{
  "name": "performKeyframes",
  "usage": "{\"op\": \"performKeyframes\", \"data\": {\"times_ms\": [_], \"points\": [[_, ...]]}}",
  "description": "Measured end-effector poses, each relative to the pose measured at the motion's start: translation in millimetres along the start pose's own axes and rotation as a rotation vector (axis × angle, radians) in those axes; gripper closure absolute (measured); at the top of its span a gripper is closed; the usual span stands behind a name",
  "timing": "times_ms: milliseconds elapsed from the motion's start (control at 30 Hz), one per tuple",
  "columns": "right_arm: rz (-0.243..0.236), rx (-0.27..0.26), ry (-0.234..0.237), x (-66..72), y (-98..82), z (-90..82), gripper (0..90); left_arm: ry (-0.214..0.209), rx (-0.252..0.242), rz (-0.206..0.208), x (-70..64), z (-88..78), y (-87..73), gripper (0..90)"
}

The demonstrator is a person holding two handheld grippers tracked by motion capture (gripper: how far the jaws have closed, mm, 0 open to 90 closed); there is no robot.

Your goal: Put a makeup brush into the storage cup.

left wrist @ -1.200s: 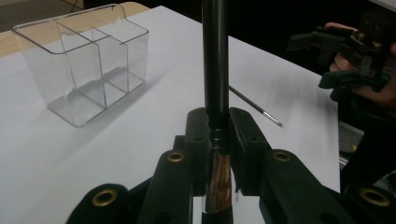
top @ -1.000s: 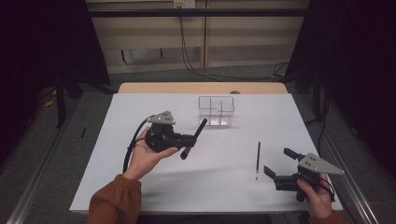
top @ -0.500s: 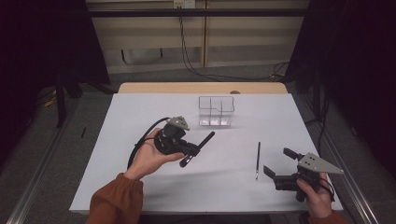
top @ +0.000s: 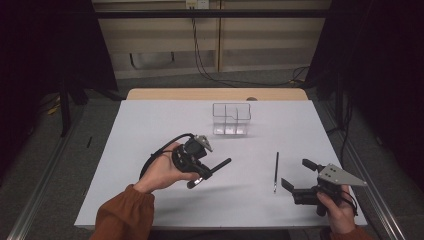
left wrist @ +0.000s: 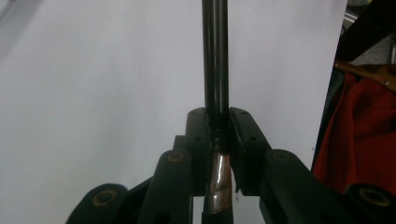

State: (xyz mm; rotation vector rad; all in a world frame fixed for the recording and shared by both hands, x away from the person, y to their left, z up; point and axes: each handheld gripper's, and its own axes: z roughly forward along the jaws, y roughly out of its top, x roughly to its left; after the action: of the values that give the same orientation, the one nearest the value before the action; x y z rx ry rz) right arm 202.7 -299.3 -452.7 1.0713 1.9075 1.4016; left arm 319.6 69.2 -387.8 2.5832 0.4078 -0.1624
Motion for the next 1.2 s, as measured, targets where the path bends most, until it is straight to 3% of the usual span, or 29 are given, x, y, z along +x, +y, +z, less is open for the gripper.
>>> {"op": "performKeyframes", "data": {"times_ms": [200, 300, 333, 467, 633, 800, 1200], "points": [[-0.005, 0.004, 0.007, 1.4, 0.4, 1.2, 0.0, -0.002, 0.021, -0.003, 0.9, 2.5, -1.5, 78.6], [-0.003, 0.0, 0.009, 1.4, 0.7, 0.9, 0.0, 0.001, 0.042, 0.009, -1.3, 2.7, -1.8, 78.6], [-0.003, -0.002, 0.01, 1.4, 0.9, 0.9, 0.0, 0.0, 0.057, 0.032, -2.7, 3.8, -1.7, 78.6], [0.004, -0.017, 0.028, 1.9, 3.6, 3.1, 0.0, -0.002, 0.064, 0.04, -4.2, 5.5, -0.3, 78.6], [-0.024, -0.047, 0.074, 8.6, 8.8, 5.1, 0.0, -0.014, 0.055, 0.035, -2.3, 4.9, -0.7, 78.6], [-0.036, -0.073, 0.09, 13.2, 15.8, 10.4, 0.0, -0.041, 0.05, 0.036, -0.2, 6.8, -2.0, 78.6], [-0.051, -0.056, 0.137, 12.9, 33.1, 30.0, 0.0, -0.034, 0.062, 0.047, -2.4, 7.8, 0.0, 78.6]]}}
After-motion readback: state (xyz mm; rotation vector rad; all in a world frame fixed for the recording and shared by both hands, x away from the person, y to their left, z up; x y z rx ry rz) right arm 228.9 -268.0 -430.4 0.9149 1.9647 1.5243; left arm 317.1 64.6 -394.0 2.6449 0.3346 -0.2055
